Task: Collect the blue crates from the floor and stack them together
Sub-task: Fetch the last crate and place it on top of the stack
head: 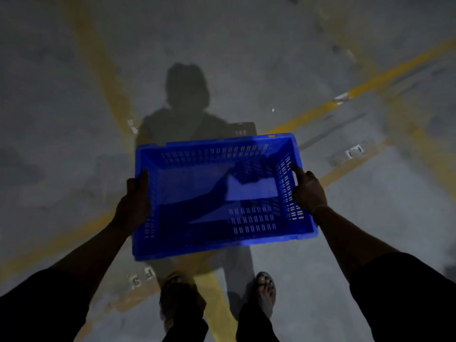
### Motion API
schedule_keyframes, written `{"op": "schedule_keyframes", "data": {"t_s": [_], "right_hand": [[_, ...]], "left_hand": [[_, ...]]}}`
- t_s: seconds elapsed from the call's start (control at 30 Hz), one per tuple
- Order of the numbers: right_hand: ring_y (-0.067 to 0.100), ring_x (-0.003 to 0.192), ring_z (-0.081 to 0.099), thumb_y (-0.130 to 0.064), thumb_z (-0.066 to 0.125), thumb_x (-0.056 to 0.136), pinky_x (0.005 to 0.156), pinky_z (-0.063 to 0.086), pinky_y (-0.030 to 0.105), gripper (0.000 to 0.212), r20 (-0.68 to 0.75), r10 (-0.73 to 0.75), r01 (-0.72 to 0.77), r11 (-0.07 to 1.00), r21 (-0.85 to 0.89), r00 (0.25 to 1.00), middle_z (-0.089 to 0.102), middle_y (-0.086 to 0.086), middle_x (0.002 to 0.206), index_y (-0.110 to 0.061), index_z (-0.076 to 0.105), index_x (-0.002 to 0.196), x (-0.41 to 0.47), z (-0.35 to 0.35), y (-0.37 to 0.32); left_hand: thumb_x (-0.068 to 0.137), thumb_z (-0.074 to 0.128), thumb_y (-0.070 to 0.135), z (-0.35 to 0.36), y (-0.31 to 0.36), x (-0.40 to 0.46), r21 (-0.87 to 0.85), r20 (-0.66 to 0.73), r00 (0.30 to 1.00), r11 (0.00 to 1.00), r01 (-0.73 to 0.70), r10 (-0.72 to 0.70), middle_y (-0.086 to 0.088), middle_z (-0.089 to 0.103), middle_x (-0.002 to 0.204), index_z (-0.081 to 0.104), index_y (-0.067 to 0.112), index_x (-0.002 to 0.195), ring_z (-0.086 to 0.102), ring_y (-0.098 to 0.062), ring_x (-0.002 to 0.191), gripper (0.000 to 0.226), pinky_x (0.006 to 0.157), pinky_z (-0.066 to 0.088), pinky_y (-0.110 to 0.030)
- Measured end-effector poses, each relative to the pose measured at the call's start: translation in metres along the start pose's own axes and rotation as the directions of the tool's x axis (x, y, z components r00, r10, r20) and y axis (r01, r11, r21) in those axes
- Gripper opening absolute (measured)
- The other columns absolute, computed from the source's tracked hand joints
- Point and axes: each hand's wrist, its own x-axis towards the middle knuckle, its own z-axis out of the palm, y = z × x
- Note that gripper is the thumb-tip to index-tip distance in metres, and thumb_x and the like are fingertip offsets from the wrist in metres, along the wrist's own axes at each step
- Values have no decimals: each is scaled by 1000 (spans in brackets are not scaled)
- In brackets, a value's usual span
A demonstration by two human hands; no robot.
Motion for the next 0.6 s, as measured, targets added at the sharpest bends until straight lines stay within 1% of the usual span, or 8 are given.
{"op": "schedule_keyframes", "data": {"t_s": [0.03,0.1,0.2,0.23,0.33,0.4,0.5,0.6], "right_hand": [[37,86,61,-13,62,90,71,47,37,74,-20,3,-3,1000,4,1000,53,19,114,-28,32,157,-13,-15,-5],[37,86,61,-15,63,90,71,44,35,73,-61,17,-15,999,30,998,54,19,112,-27,34,156,-40,-45,-13],[40,91,63,-14,63,90,73,49,38,70,-127,49,-38,995,89,991,55,20,113,-27,38,154,-81,-92,-27],[40,91,63,-14,62,91,75,51,41,69,-142,60,-45,993,111,988,55,20,113,-27,38,154,-93,-107,-31],[40,91,63,-15,60,93,77,54,45,66,-189,86,-58,987,149,978,55,19,112,-27,39,154,-130,-153,-43],[42,90,62,-14,58,93,75,52,43,62,-237,90,-50,984,169,967,55,20,110,-24,41,153,-155,-183,-52],[43,90,61,-19,53,94,75,49,42,57,-304,120,-63,979,193,945,54,22,109,-21,45,151,-192,-223,-64],[44,91,60,-14,57,95,76,49,44,57,-343,157,-81,971,226,926,54,22,110,-20,45,150,-230,-256,-71]], "left_hand": [[85,71,-3,-21,8,-6,13,-11,1000,1000,2,-1,-36,37,135,10,6,162,50,-35,56,98,52,44,-42],[92,64,2,-64,35,-18,48,-90,996,999,3,1,-31,34,142,10,13,163,59,-41,72,90,58,46,-44],[104,49,17,-130,72,-38,-10,-120,992,1000,27,-28,-23,34,147,14,19,162,55,-33,71,68,59,44,-42],[105,47,20,-150,80,-44,-6,-132,991,1000,0,-1,-25,35,147,16,18,162,53,-33,67,65,60,44,-44],[98,56,12,-201,97,-55,137,-122,971,973,-187,204,-32,31,146,11,12,163,41,-27,55,79,56,42,-45],[97,58,12,-238,115,-62,166,-99,958,954,-251,270,-31,30,147,10,13,164,48,-31,61,82,56,44,-44],[101,54,17,-287,146,-78,153,-116,944,944,-291,310,-25,34,144,13,17,163,50,-28,69,74,58,41,-41],[104,50,34,-326,175,-92,180,-142,921,925,-335,362,-25,43,139,27,15,159,59,-47,96,62,73,48,-52]]}}
